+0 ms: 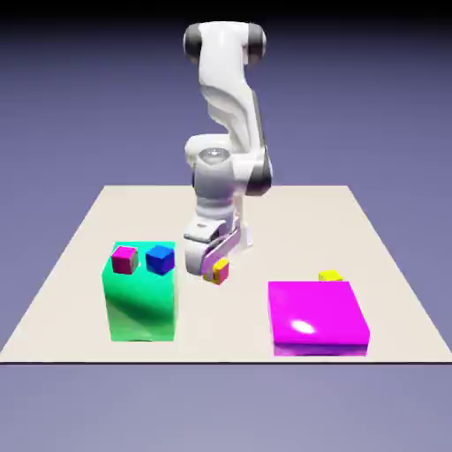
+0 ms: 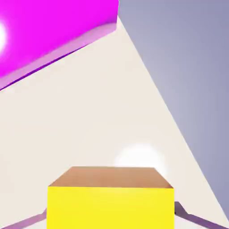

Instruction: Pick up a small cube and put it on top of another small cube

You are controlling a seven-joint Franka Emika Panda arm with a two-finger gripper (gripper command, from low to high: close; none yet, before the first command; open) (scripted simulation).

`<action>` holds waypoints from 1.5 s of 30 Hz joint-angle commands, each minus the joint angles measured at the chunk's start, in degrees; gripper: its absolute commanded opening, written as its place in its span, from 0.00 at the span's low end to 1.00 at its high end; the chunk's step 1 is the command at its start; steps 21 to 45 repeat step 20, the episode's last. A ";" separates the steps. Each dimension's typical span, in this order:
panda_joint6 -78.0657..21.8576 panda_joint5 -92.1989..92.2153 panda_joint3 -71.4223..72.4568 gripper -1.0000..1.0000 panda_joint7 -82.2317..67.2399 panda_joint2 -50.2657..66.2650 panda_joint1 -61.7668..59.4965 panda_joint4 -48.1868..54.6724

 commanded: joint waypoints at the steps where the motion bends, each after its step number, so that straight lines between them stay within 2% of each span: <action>1: -1.70 -0.50 -2.07 0.00 1.83 -0.79 1.15 1.12; 11: -18.96 -4.72 -22.57 0.00 19.31 -8.61 11.21 12.15; 17: -8.15 -1.87 -23.77 0.00 16.92 -2.76 11.41 6.56; 18: -8.15 -1.87 -23.77 1.00 16.92 -2.76 11.41 6.56; 20: -10.63 -2.53 -23.49 1.00 17.47 -4.11 11.37 7.85; 45: -10.63 -2.53 -23.49 1.00 17.47 -4.11 11.37 7.85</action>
